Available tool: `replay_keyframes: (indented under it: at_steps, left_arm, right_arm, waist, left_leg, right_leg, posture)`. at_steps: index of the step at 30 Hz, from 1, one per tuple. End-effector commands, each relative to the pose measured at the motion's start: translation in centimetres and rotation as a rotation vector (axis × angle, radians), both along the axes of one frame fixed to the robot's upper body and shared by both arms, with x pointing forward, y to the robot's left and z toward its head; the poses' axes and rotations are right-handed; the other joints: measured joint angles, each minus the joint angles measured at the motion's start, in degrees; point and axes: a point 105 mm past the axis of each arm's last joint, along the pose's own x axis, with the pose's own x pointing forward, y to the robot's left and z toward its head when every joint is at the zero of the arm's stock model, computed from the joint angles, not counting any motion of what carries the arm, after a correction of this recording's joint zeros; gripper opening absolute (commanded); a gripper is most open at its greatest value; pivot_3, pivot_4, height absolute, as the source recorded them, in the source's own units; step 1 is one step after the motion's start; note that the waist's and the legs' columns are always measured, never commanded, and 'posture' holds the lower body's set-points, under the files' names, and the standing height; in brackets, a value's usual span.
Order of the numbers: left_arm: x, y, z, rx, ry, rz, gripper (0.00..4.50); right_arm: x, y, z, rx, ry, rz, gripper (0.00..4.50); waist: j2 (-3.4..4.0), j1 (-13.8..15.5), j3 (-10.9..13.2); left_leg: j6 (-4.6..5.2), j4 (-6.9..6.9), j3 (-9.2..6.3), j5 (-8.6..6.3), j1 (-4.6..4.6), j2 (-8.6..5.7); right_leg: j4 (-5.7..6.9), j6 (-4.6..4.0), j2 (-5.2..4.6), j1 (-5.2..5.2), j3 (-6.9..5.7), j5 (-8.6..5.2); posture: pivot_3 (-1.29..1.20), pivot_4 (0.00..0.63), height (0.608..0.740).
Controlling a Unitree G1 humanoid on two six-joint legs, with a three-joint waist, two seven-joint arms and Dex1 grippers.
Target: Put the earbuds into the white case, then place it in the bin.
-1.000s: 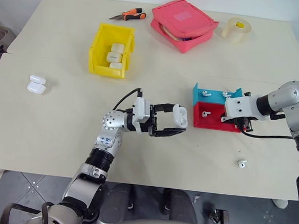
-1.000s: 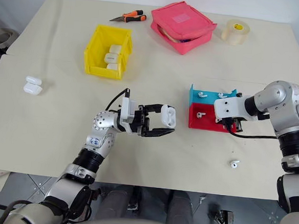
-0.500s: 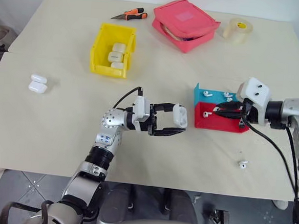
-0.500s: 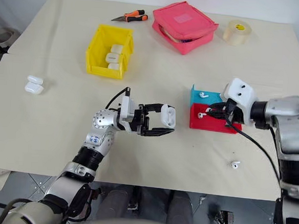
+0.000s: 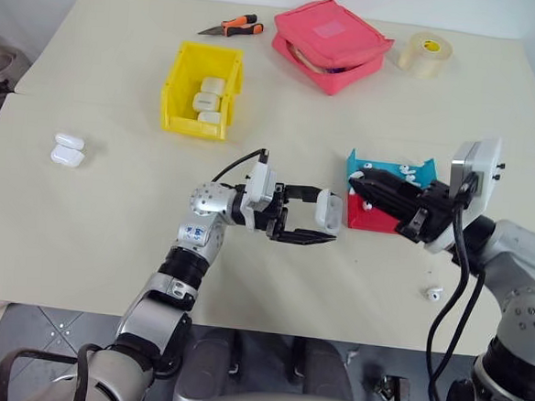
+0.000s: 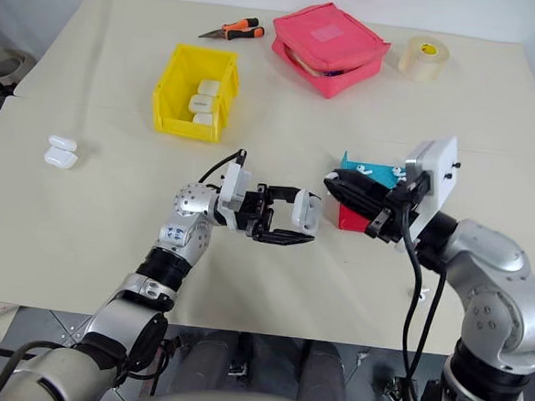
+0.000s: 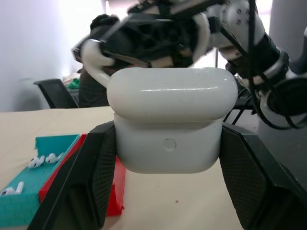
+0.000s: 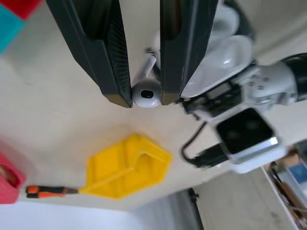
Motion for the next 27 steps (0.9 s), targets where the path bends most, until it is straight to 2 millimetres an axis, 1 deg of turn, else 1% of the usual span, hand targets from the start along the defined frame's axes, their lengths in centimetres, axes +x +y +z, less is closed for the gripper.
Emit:
replay_keyframes:
  at_steps: [1,13,21,25,27]
  left_arm:
    - [-0.2,-0.1,1.4,-0.031,-0.030,-0.037,2.79]
    - [-0.1,0.4,2.3,-0.015,-0.040,-0.063,2.79]
    - [0.0,0.4,3.1,-0.024,-0.034,-0.078,2.79]
    - [0.1,0.4,3.4,-0.027,-0.033,-0.083,2.79]
    - [0.1,0.3,3.6,-0.034,-0.032,-0.086,2.79]
  right_arm:
    - [-0.7,0.9,0.4,0.016,-0.059,0.018,0.49]
    - [-0.1,1.7,0.0,0.018,-0.133,0.034,0.49]
    - [0.3,1.7,-0.9,-0.072,-0.188,0.017,0.49]
    - [0.4,1.7,-0.9,-0.094,-0.225,0.007,0.49]
    - [0.3,1.8,-1.3,-0.143,-0.239,0.020,0.49]
  waist:
    - [0.00,-0.12,0.00]
    - [0.00,-0.06,0.00]
    - [0.00,-0.05,0.00]
    - [0.00,-0.04,0.00]
    - [-0.01,-0.02,0.00]
  left_leg:
    - [0.00,-0.02,0.02,0.00,0.02,0.01]
    - [0.01,-0.04,0.09,0.00,0.03,0.02]
    - [0.01,-0.04,0.11,0.01,0.03,0.02]
    - [0.01,-0.04,0.11,0.01,0.03,0.03]
    - [0.01,-0.04,0.12,0.01,0.03,0.03]
  right_leg:
    - [0.00,0.00,0.01,0.00,0.01,0.00]
    - [0.02,0.00,0.05,-0.04,0.07,0.00]
    - [0.01,0.00,0.05,-0.04,0.08,0.00]
    - [0.01,0.00,0.06,-0.04,0.07,0.00]
    - [0.01,0.00,0.06,-0.04,0.07,0.00]
  posture:
    - [0.00,0.150,0.740]
    - [0.00,0.150,0.740]
    - [0.00,0.150,0.740]
    - [0.00,0.150,0.740]
    - [0.00,0.150,0.740]
